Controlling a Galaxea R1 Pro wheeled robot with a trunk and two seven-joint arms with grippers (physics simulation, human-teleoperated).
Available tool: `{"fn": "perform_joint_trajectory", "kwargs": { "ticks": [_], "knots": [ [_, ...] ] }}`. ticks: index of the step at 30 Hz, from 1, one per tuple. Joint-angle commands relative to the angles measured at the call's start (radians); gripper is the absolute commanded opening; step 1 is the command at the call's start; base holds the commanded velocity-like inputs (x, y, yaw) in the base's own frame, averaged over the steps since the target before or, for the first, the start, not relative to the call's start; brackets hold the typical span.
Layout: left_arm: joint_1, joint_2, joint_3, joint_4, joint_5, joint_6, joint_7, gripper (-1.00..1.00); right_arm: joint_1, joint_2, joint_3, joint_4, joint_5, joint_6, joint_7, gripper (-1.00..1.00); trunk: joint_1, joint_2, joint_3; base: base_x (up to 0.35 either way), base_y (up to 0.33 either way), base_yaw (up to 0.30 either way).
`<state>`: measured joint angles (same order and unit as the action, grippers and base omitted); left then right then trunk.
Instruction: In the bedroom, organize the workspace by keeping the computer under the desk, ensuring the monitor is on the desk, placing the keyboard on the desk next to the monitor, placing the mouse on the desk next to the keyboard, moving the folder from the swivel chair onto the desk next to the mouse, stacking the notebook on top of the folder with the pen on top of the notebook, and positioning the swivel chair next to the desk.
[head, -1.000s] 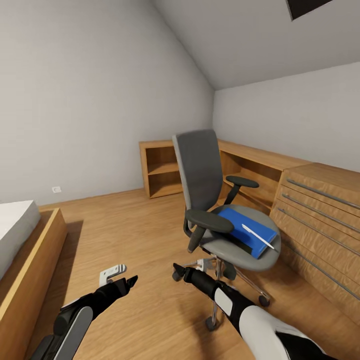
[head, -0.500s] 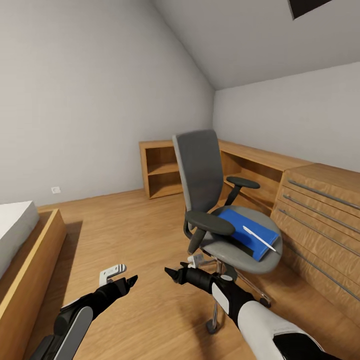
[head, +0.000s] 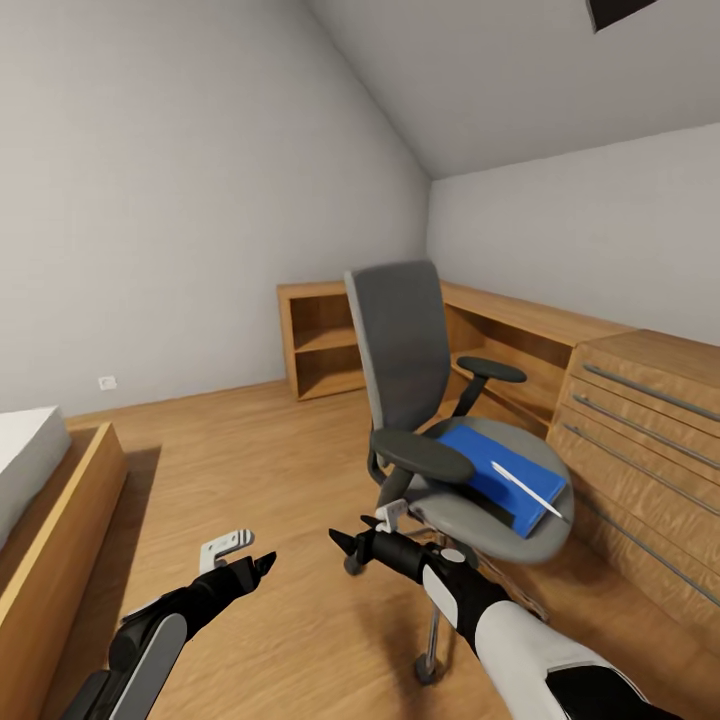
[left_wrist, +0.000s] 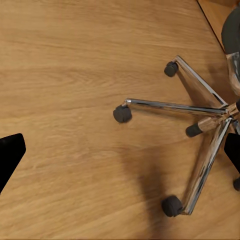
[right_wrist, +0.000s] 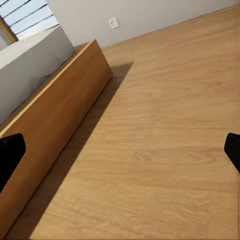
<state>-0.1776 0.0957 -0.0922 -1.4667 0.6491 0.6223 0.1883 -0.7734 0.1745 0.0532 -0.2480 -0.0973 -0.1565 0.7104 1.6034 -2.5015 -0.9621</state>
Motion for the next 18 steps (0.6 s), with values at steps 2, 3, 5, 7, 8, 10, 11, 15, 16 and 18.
{"fn": "perform_joint_trajectory", "kwargs": {
  "ticks": [2, 3, 5, 7, 8, 10, 11, 15, 16, 18],
  "knots": [
    [0.0, 0.001, -0.001, -0.001, 0.01, 0.003, 0.01, 1.0, -0.001, 0.0, 0.001, 0.002, -0.01, -0.004, 0.0, 1.0, 0.0, 0.0, -0.001, 0.262, 0.0, 0.0],
    [0.0, 0.001, -0.001, -0.001, 0.009, 0.003, 0.01, 1.0, -0.001, 0.0, 0.001, 0.002, -0.01, -0.004, 0.0, 1.0, 0.0, 0.0, -0.001, 0.274, 0.0, 0.0],
    [0.0, 0.001, -0.001, -0.001, 0.009, 0.003, 0.01, 1.0, -0.001, 0.0, 0.001, 0.004, -0.01, -0.005, -0.001, 1.0, 0.0, 0.0, -0.001, 0.232, 0.0, 0.0],
    [0.0, 0.001, -0.001, -0.001, 0.009, 0.003, 0.01, 1.0, -0.001, 0.0, 0.001, 0.005, -0.01, -0.007, -0.001, 1.0, 0.0, 0.0, -0.001, 0.153, 0.0, 0.0],
    [0.0, 0.001, -0.001, -0.001, 0.009, 0.003, 0.01, 1.0, 0.0, 0.0, 0.001, 0.005, -0.009, -0.007, -0.002, 1.0, 0.0, 0.0, -0.001, 0.062, 0.0, 0.0],
    [0.0, 0.001, -0.001, -0.001, 0.009, 0.003, 0.01, 1.0, 0.0, 0.0, 0.001, 0.005, -0.009, -0.007, -0.003, 1.0, 0.0, 0.0, -0.001, 0.041, 0.0, 0.0],
    [0.0, 0.001, -0.002, -0.001, 0.009, 0.003, 0.01, 1.0, 0.0, 0.0, 0.001, 0.006, -0.009, -0.007, -0.003, 1.0, 0.0, 0.0, -0.001, 0.02, 0.0, 0.0],
    [0.0, 0.001, -0.003, -0.001, 0.009, 0.003, 0.01, 1.0, 0.0, 0.0, 0.001, 0.006, -0.01, -0.007, -0.004, 1.0, 0.0, 0.0, -0.001, 0.01, 0.0, 0.0],
    [0.0, 0.001, -0.003, -0.001, 0.009, 0.003, 0.01, 1.0, 0.0, 0.0, 0.001, 0.006, -0.01, -0.007, -0.004, 1.0, 0.0, 0.0, -0.001, 0.003, 0.0, -0.007],
    [0.0, 0.001, -0.003, -0.001, 0.009, 0.003, 0.01, 1.0, 0.0, 0.0, 0.001, 0.006, -0.01, -0.007, -0.005, 1.0, 0.0, 0.0, -0.001, 0.002, 0.0, -0.042]
  ]
}}
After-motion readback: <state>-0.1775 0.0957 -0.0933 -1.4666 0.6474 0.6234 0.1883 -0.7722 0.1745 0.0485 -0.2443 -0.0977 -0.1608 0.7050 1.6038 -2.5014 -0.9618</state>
